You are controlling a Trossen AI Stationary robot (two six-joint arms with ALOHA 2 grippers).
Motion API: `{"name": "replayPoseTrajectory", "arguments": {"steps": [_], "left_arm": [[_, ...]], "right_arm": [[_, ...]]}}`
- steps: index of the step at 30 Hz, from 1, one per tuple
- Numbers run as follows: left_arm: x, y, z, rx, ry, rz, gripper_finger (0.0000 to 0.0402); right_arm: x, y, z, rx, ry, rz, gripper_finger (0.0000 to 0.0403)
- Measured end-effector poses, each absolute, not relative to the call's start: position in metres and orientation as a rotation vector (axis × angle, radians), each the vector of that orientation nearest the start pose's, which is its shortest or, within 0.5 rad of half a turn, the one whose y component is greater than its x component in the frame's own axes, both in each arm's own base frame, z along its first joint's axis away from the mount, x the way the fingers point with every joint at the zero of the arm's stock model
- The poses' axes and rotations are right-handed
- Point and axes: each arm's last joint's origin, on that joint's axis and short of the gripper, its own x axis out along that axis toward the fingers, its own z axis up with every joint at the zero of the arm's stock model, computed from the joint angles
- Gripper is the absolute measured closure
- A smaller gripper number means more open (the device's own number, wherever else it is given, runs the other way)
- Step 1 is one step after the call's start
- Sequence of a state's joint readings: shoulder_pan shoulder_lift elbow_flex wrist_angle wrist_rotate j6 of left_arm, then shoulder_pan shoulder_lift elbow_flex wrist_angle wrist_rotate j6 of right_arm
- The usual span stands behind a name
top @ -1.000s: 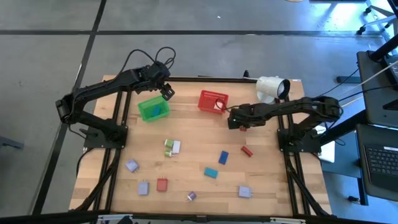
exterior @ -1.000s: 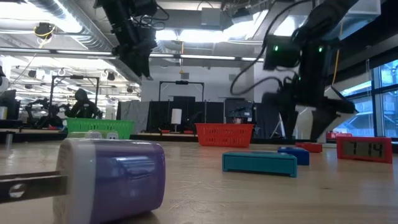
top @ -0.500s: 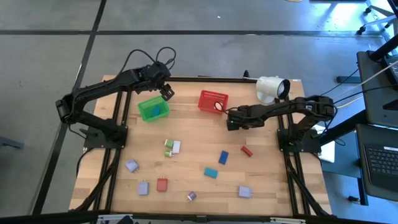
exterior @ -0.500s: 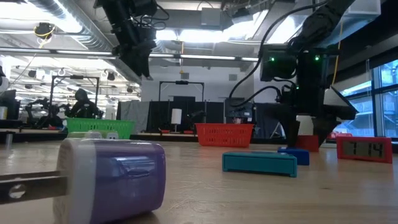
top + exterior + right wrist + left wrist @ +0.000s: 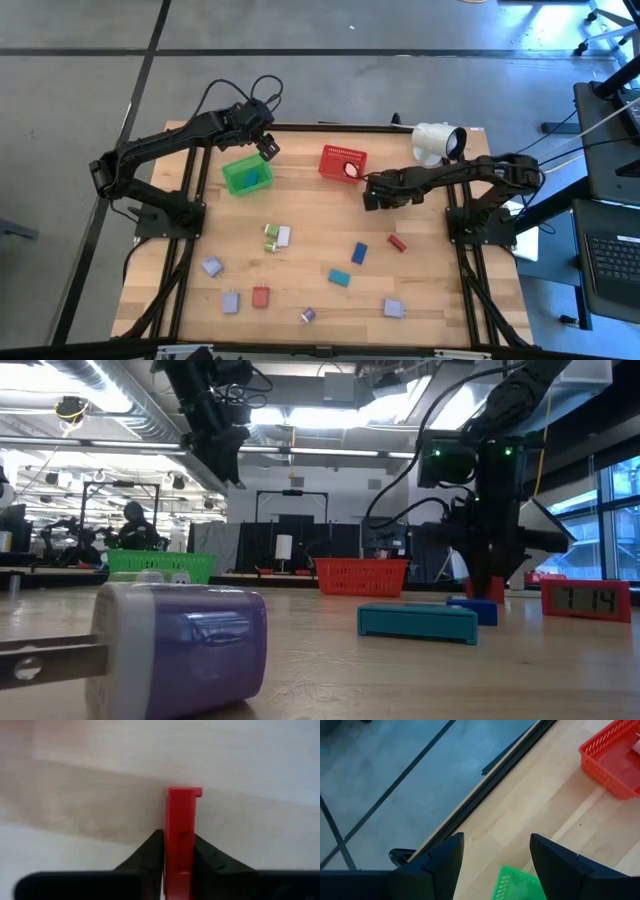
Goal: Pick & Place Office items
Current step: Put the top red digital clock into the green bin
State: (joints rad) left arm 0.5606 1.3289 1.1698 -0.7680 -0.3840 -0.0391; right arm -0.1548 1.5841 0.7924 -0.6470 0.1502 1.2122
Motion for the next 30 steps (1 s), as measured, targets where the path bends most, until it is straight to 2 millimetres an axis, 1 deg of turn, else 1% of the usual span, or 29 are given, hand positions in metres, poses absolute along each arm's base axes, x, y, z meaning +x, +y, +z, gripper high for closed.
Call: {"name": "replayPoseTrajectory", "arguments": {"steps": [5,10,14,17,20,25,27,30], "left_arm": [[0.219,0.150,0.305,-0.119,0.939,0.890,0.0178],[0.220,0.149,0.304,-0.166,0.923,0.854,0.0178],[0.226,0.146,0.305,-0.231,0.871,0.707,0.0178],[0.234,0.143,0.310,-0.204,0.807,0.578,0.0178],[0.242,0.138,0.314,-0.150,0.746,0.489,0.0178],[0.254,0.126,0.326,-0.062,0.617,0.323,0.0178],[0.257,0.121,0.332,-0.022,0.568,0.251,0.0178],[0.263,0.116,0.339,0.019,0.490,0.215,0.0178]], "right_arm": [[0.260,-0.046,0.168,0.947,1.009,-0.996,0.0351],[0.277,-0.050,0.206,0.852,0.893,-0.909,0.0327],[0.298,-0.055,0.242,0.667,0.769,-0.795,0.0337],[0.313,-0.061,0.266,0.549,0.626,-0.694,0.0349],[0.325,-0.068,0.291,0.492,0.489,-0.609,0.0345],[0.333,-0.071,0.315,0.365,0.400,-0.465,0.0330],[0.335,-0.071,0.321,0.334,0.360,-0.422,0.0332],[0.338,-0.072,0.329,0.313,0.293,-0.356,0.0342]]}}
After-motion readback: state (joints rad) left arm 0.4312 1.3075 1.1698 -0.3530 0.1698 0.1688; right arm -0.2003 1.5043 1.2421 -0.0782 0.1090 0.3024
